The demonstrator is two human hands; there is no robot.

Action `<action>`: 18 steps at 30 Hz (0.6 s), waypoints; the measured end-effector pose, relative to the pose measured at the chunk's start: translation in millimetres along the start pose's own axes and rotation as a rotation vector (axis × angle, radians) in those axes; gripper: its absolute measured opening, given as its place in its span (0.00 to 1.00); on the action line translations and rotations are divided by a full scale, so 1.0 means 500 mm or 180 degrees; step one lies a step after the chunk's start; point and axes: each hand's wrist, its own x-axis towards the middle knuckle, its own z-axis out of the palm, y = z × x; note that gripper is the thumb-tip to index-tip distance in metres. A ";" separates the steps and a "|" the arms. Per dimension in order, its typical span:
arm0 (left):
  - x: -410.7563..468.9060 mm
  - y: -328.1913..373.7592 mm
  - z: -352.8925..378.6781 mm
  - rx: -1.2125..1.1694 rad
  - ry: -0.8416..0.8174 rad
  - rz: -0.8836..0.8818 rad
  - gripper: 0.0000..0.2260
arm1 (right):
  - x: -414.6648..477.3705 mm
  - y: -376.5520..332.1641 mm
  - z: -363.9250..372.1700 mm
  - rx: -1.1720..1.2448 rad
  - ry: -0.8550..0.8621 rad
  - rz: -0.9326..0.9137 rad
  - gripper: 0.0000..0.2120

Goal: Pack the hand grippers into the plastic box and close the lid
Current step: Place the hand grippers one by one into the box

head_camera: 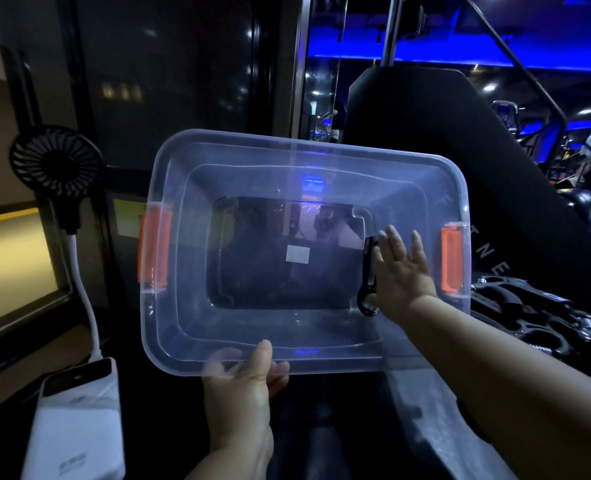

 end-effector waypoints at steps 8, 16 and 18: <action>-0.002 -0.001 -0.001 -0.0028 0.0011 0.0016 0.12 | 0.024 -0.005 0.025 0.0170 -0.0254 -0.0555 0.26; -0.001 0.000 -0.002 0.0095 -0.0050 0.0054 0.14 | 0.026 -0.011 0.033 -0.0269 -0.0235 -0.0552 0.26; 0.000 -0.002 0.000 0.0072 -0.0075 0.0079 0.13 | 0.029 -0.012 0.034 -0.0320 -0.0240 -0.0551 0.26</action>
